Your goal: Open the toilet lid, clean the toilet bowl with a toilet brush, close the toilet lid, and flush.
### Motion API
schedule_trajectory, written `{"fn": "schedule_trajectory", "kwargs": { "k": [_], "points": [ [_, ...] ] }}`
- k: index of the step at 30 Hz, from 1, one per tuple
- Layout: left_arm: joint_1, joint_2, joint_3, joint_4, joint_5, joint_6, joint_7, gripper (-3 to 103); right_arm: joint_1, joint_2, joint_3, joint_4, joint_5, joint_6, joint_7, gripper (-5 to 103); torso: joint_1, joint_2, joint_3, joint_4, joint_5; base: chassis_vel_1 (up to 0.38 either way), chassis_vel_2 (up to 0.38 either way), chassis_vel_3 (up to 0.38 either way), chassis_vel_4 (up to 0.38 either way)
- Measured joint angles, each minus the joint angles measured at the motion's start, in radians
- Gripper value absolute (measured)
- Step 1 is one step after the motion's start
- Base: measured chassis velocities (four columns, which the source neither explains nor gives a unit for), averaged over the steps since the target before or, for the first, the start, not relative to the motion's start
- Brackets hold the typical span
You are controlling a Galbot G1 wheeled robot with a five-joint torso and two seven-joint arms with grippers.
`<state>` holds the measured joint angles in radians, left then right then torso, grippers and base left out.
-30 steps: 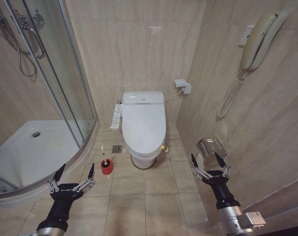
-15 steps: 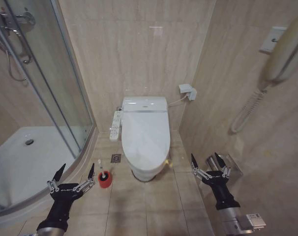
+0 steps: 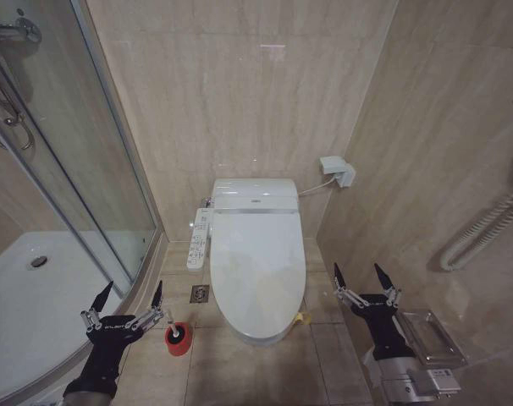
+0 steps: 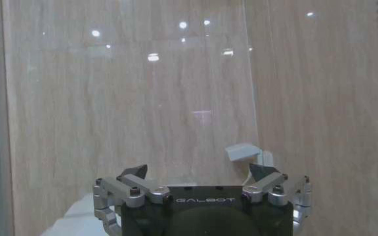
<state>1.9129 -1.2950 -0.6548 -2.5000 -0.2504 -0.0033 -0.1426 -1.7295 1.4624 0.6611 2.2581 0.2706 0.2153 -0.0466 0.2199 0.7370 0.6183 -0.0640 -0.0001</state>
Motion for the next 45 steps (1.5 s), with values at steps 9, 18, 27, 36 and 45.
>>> {"fn": "schedule_trajectory", "kwargs": {
  "k": [9, 18, 27, 36, 45],
  "points": [
    [0.000, 0.000, 0.000, 0.000, 0.000, 0.000, 0.000, 100, -0.029, 0.008, -0.010, -0.134, -0.037, 0.066, -0.044, 100, 0.000, 0.000, 0.000, 0.0001, 0.0000, 0.039, -0.027, -0.048, 0.035],
    [0.000, 0.000, 0.000, 0.000, 0.000, 0.000, 0.000, 100, -0.005, 0.009, -0.034, -0.385, -0.103, 0.086, -0.098, 100, 0.001, 0.000, 0.000, 0.0000, 0.0001, 0.000, 0.000, 0.000, 0.000],
    [0.000, 0.000, 0.000, 0.000, 0.000, 0.000, 0.000, 100, 0.127, 0.010, -0.072, -0.521, -0.147, 0.047, -0.084, 100, 0.001, 0.000, 0.000, 0.0002, 0.0001, 0.000, 0.000, 0.000, 0.000],
    [0.000, 0.000, 0.000, 0.000, 0.000, 0.000, 0.000, 100, 0.217, 0.004, -0.105, -0.627, -0.190, 0.030, -0.071, 100, 0.001, 0.000, 0.000, 0.0000, 0.0000, 0.000, 0.000, 0.000, 0.000],
    [0.000, 0.000, 0.000, 0.000, 0.000, 0.000, 0.000, 100, 0.304, -0.009, -0.086, -0.725, -0.195, 0.028, -0.048, 100, 0.001, 0.000, 0.000, 0.0001, 0.0000, 0.000, 0.000, 0.000, 0.000]
  ]
}}
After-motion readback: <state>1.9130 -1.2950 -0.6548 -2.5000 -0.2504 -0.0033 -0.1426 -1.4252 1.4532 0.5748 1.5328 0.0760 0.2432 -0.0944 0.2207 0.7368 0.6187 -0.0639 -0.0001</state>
